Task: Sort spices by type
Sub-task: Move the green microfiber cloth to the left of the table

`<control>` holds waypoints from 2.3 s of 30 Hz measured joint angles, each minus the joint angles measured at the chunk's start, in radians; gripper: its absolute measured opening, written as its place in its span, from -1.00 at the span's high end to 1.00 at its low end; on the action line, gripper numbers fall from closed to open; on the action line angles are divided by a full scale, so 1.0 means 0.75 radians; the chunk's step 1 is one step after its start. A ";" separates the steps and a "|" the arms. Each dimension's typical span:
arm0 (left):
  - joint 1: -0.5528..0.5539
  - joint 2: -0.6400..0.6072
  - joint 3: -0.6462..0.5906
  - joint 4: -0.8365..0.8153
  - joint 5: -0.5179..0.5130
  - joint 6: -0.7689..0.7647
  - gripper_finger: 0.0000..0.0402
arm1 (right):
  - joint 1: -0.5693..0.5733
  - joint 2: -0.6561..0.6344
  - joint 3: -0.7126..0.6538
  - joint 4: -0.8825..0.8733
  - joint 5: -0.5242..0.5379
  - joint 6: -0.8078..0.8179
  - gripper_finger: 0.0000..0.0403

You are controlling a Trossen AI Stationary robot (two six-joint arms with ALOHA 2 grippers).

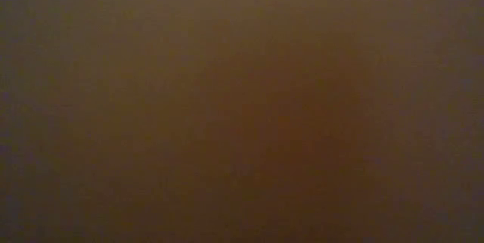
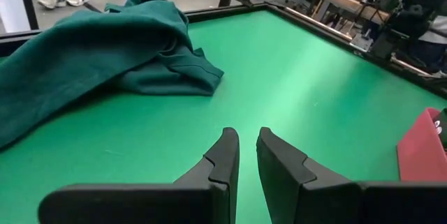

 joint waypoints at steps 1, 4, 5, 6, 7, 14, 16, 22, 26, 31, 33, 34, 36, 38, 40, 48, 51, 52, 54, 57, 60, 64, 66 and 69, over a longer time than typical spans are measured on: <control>0.000 0.000 0.000 0.000 0.000 0.000 0.78 | 0.000 0.000 0.000 0.008 0.000 0.015 -0.42; 0.000 0.000 0.000 0.010 0.002 -0.067 0.78 | 0.001 0.000 -0.002 0.051 0.000 0.182 -0.42; 0.000 0.000 0.001 0.013 0.002 -0.116 0.78 | 0.001 0.000 -0.002 0.073 0.000 0.242 -0.42; 0.000 0.000 0.000 0.014 0.002 -0.163 0.78 | 0.000 -0.002 -0.002 0.079 0.000 0.278 -0.42; 0.000 0.000 0.001 0.014 0.001 -0.208 0.78 | -0.002 -0.003 -0.002 0.079 0.001 0.285 -0.42; 0.005 0.000 0.000 0.013 -0.084 -0.624 0.78 | -0.010 -0.003 -0.002 0.084 0.003 0.535 -0.42; 0.011 0.000 0.000 0.012 -0.132 -0.701 0.78 | -0.010 -0.003 -0.002 0.086 0.003 0.708 -0.42; 0.043 0.000 0.002 0.026 -0.141 -0.836 0.78 | -0.010 -0.003 -0.002 0.057 0.003 1.029 -0.42; 0.088 0.000 0.048 0.008 -0.143 -0.707 0.78 | -0.021 -0.003 -0.002 0.067 0.017 1.056 -0.42; 0.143 -0.002 0.095 0.017 -0.160 -0.553 0.78 | -0.066 0.017 0.064 0.025 0.018 0.905 -0.42; 0.152 0.001 0.102 0.021 -0.157 -0.591 0.78 | -0.091 0.041 0.105 -0.039 0.026 0.858 -0.42; 0.158 0.001 0.102 0.034 -0.158 -0.651 0.78 | -0.108 0.055 0.120 -0.070 0.027 0.852 -0.42; 0.173 0.000 0.104 0.070 -0.155 -0.745 0.78 | -0.142 0.072 0.140 -0.105 0.028 0.851 -0.42; 0.200 0.000 0.106 0.080 -0.121 -0.746 0.78 | -0.171 0.084 0.146 -0.102 0.026 0.850 -0.42; 0.250 0.013 0.106 0.078 -0.028 -0.722 0.78 | -0.191 0.085 0.146 -0.107 0.019 0.850 -0.42; 0.490 0.257 0.221 0.098 0.257 -0.528 0.78 | -0.210 0.084 0.146 -0.124 0.011 0.850 -0.42; 0.613 0.439 0.341 0.071 0.389 -0.352 0.78 | -0.210 0.084 0.146 -0.133 0.006 0.850 -0.42; 0.651 0.505 0.385 0.065 0.426 -0.290 0.78 | -0.210 0.084 0.146 -0.133 0.006 0.850 -0.42; 0.717 0.642 0.473 0.039 0.464 -0.177 0.78 | -0.210 0.084 0.146 -0.134 0.006 0.852 -0.42; 0.801 0.845 0.619 0.013 0.514 0.025 0.73 | -0.210 0.084 0.146 -0.134 0.005 0.879 -0.42; 0.844 1.021 0.775 -0.028 0.570 0.249 0.59 | -0.203 0.084 0.146 -0.134 -0.005 0.881 -0.42; 0.862 1.222 0.966 -0.134 0.584 0.469 0.29 | -0.184 0.084 0.146 -0.133 -0.016 0.887 -0.42; 0.874 1.312 1.048 -0.204 0.610 0.528 0.11 | -0.173 0.084 0.146 -0.133 -0.018 0.903 -0.42; 0.895 1.441 1.130 -0.293 0.615 0.572 -0.13 | -0.151 0.084 0.146 -0.133 -0.018 0.916 -0.42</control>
